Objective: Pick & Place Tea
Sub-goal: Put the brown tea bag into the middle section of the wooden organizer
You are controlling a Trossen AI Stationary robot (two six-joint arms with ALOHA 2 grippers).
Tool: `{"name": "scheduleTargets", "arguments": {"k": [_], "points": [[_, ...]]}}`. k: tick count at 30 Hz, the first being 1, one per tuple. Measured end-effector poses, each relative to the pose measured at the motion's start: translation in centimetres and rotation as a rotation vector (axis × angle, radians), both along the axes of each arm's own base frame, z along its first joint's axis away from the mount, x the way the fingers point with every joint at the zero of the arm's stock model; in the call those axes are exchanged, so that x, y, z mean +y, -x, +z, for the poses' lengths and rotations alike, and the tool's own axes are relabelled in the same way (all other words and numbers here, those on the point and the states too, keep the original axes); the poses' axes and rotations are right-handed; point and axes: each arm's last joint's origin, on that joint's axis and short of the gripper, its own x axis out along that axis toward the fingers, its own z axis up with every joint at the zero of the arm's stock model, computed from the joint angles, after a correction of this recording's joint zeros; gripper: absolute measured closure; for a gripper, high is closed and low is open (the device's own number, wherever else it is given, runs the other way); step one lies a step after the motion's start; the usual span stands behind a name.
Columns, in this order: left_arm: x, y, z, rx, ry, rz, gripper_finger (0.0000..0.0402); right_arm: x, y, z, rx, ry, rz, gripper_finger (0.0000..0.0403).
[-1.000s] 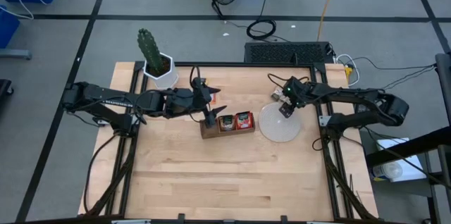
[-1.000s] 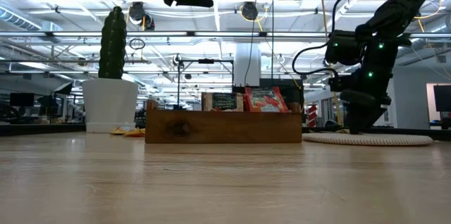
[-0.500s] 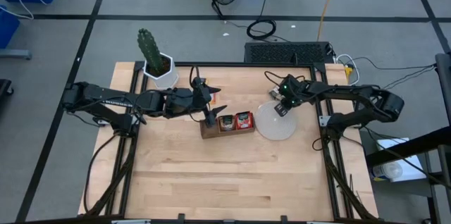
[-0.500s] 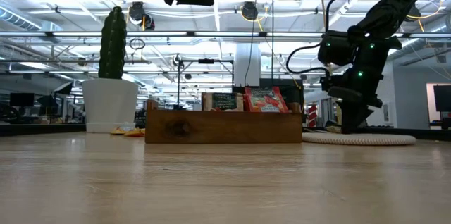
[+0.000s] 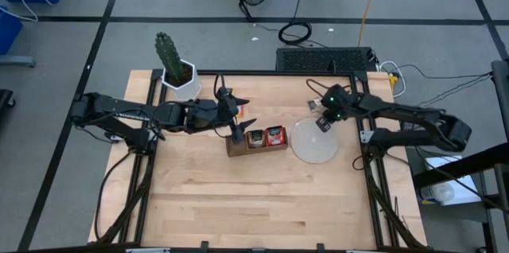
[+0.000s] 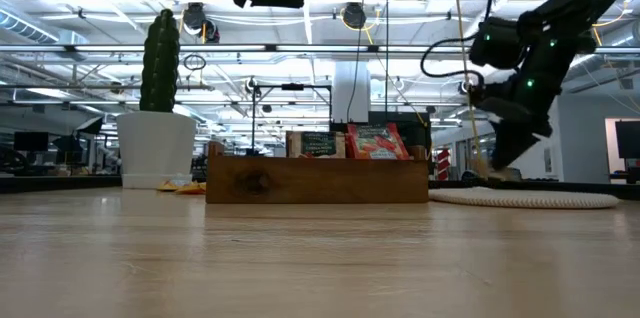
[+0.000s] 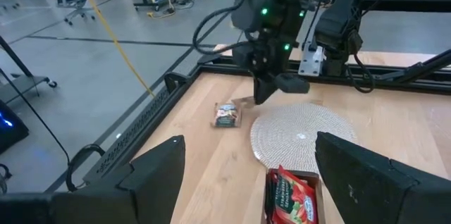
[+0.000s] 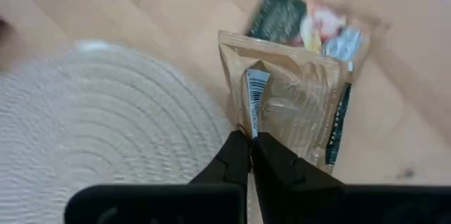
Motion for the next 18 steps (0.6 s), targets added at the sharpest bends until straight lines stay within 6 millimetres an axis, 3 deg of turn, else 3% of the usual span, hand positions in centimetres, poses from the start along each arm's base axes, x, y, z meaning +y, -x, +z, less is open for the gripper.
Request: {"name": "scheduleTargets", "arguments": {"k": [6, 14, 18], "points": [[0.0, -0.1, 0.4, -0.039, 0.001, 0.0, 0.0092, 0.3, -0.2, 1.7, -0.165, 0.047, 0.031, 0.0402], [-0.1, -0.3, 0.8, -0.102, 0.037, -0.028, 0.0091, 1.9, -3.3, 4.7, -0.758, 0.089, 0.371, 0.0402], [-0.2, -0.3, 1.0, -0.117, 0.044, -0.043, 0.0091, 3.2, -4.2, 5.3, -0.984, 0.149, 0.559, 0.0402]]}}
